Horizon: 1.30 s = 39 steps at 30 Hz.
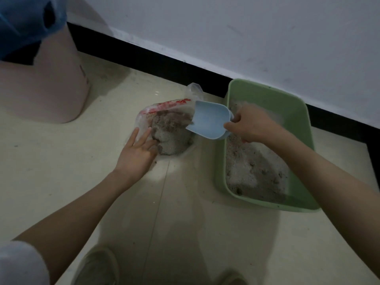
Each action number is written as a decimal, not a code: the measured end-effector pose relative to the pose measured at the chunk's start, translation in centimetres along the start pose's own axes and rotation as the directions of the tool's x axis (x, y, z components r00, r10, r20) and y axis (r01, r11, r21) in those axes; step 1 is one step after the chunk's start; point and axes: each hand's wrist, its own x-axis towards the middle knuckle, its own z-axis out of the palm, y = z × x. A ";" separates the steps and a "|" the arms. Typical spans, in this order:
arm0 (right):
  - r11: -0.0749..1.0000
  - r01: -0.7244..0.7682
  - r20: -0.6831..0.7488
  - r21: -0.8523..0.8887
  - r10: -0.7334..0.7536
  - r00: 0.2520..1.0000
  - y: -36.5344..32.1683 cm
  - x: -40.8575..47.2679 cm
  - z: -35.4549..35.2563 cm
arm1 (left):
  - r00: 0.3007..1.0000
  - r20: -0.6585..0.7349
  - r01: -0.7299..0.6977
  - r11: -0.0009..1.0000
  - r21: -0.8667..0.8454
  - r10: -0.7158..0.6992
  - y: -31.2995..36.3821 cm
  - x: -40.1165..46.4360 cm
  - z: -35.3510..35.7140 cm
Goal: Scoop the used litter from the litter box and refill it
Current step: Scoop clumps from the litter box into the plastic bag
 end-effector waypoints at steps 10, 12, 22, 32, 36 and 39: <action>0.994 0.097 -0.099 0.055 -0.091 0.991 2.6 -1.1 0.7 | 0.977 -0.207 0.005 0.967 -0.255 -0.059 1.9 -0.1 -2.9; 0.990 0.120 -0.135 0.069 -0.110 0.985 3.1 -1.2 0.7 | 0.964 -0.251 0.010 0.958 -0.287 -0.085 1.9 0.2 -3.5; 0.870 -0.056 -0.224 0.490 0.187 0.957 10.4 -2.3 0.1 | 1.000 0.012 0.021 0.977 -0.212 -0.019 2.0 0.5 -4.3; 0.864 -0.503 -0.244 0.011 0.490 0.837 22.7 -6.0 0.1 | 0.945 0.188 -0.211 0.938 -0.275 0.268 11.9 5.5 -5.0; 0.829 -0.540 -0.221 -0.146 0.505 0.834 25.1 -6.8 0.3 | 0.935 0.265 -0.162 0.948 -0.274 0.236 14.2 7.3 -4.1; 0.837 -0.508 -0.179 -0.204 0.478 0.860 25.9 -6.6 1.0 | 0.937 0.296 -0.108 0.960 -0.259 0.185 14.5 7.8 -3.4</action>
